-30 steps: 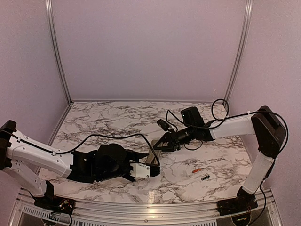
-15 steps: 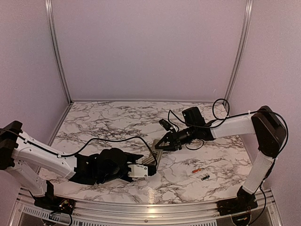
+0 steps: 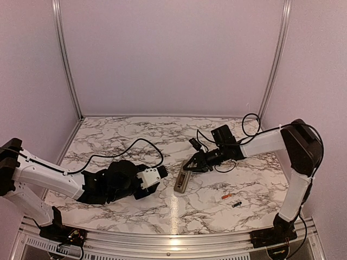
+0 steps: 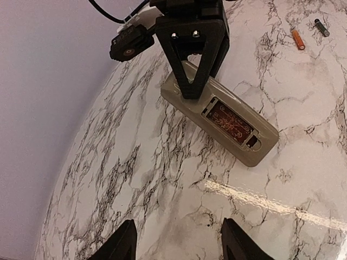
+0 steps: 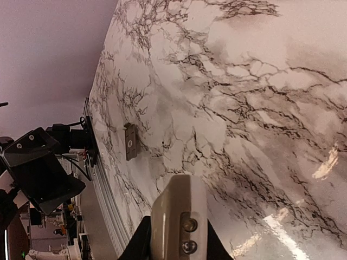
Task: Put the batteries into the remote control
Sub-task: Remove the battery cover from the remote control, then pass from the right arm to the left
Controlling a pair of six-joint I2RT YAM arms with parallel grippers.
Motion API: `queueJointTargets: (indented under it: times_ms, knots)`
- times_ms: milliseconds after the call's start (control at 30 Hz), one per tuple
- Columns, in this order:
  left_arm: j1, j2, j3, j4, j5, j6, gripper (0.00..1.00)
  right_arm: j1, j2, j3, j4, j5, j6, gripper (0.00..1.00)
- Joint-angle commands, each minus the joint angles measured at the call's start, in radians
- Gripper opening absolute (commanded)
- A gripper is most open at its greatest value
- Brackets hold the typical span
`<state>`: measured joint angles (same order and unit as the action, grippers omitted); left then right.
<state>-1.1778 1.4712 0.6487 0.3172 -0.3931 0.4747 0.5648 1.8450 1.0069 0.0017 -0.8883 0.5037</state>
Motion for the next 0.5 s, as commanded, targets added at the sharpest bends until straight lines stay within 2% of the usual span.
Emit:
queueJointTargets:
  times_ms: [0, 233, 467]
  knots:
    - [0.032, -0.04, -0.011, 0.026, 0.017, -0.154, 0.56, -0.035, -0.007, 0.045, 0.003, 0.047, -0.052, 0.0]
    - [0.105, -0.095, 0.031, 0.018, 0.188, -0.433, 0.62, -0.025, -0.075, 0.05, 0.006, -0.036, -0.104, 0.0]
    - [0.122, -0.036, 0.121, -0.002, 0.339, -0.674, 0.64, 0.039, -0.118, 0.087, -0.036, -0.079, -0.16, 0.0]
